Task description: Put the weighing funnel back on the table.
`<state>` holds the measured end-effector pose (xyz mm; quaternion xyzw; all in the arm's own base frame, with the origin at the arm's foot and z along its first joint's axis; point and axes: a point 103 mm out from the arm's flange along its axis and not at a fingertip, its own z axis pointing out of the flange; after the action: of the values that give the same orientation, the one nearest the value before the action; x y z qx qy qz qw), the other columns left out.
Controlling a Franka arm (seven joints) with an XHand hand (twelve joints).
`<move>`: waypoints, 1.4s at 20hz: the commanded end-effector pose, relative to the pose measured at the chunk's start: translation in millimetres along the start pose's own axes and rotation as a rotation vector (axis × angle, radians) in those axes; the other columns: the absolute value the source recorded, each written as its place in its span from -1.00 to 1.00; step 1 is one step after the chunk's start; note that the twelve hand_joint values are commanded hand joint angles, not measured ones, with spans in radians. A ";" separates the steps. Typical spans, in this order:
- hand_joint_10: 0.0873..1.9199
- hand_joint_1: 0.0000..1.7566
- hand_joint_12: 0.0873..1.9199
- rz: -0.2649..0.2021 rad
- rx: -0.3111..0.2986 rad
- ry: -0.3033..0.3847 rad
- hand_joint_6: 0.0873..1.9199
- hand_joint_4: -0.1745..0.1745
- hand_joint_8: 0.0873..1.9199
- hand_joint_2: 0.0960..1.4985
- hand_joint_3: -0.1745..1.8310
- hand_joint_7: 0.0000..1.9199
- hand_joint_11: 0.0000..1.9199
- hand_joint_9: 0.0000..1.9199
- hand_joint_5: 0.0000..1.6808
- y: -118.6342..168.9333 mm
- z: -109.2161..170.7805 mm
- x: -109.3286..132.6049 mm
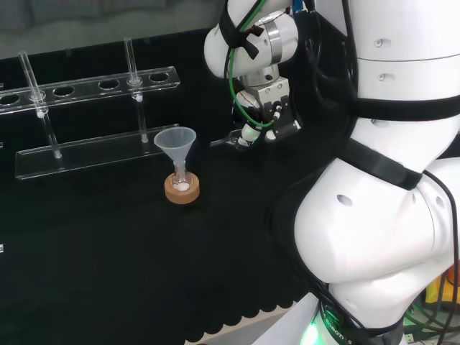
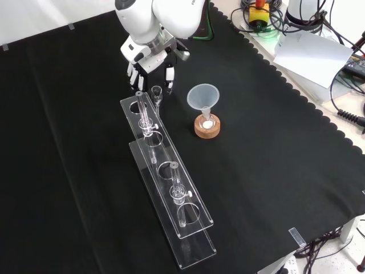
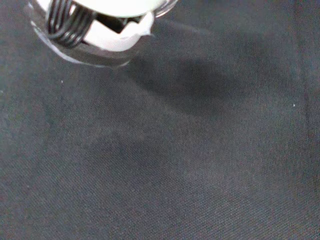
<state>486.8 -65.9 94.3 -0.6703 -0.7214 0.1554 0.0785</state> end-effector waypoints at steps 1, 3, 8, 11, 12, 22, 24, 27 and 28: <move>-0.77 0.25 0.07 0.015 0.018 -0.027 -0.19 1.00 -0.45 -0.19 -0.12 -0.32 -0.15 0.10 0.43 1.2 3.3 -1.7; -0.77 0.26 0.07 0.019 0.019 -0.035 -0.19 1.00 -0.45 -0.19 -0.12 -0.32 -0.15 0.10 0.43 1.0 3.8 -2.9; -0.77 0.26 0.07 0.021 0.019 -0.050 -0.20 1.00 -0.45 -0.19 -0.12 -0.32 -0.16 0.10 0.43 0.8 3.7 4.9; -0.77 0.26 0.07 0.021 0.029 -0.048 -0.20 1.00 -0.45 -0.19 -0.13 -0.32 -0.15 0.10 0.43 1.3 6.2 0.2; -0.77 0.26 0.07 0.021 0.032 -0.050 -0.20 1.00 -0.45 -0.19 -0.13 -0.32 -0.15 0.10 0.43 1.6 6.6 0.2; -0.76 0.24 0.07 0.027 0.042 -0.048 -0.21 1.00 -0.43 -0.07 -0.27 -0.33 -0.15 0.10 0.40 -0.4 10.8 -1.5; -0.75 0.22 0.08 0.026 0.044 -0.058 -0.21 1.00 -0.42 0.08 -0.45 -0.35 -0.15 0.08 0.36 -0.8 9.7 -0.5; -0.72 0.14 0.10 0.029 0.056 -0.059 -0.25 0.75 -0.40 0.23 -0.67 -0.42 -0.20 0.01 0.26 -2.3 8.7 -1.0; -0.71 0.09 0.11 0.031 0.060 -0.061 -0.32 0.51 -0.39 0.22 -0.69 -0.45 -0.22 -0.02 0.22 -3.0 8.6 -0.8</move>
<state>482.9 -67.3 85.6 -0.6732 -0.7104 0.1920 0.0727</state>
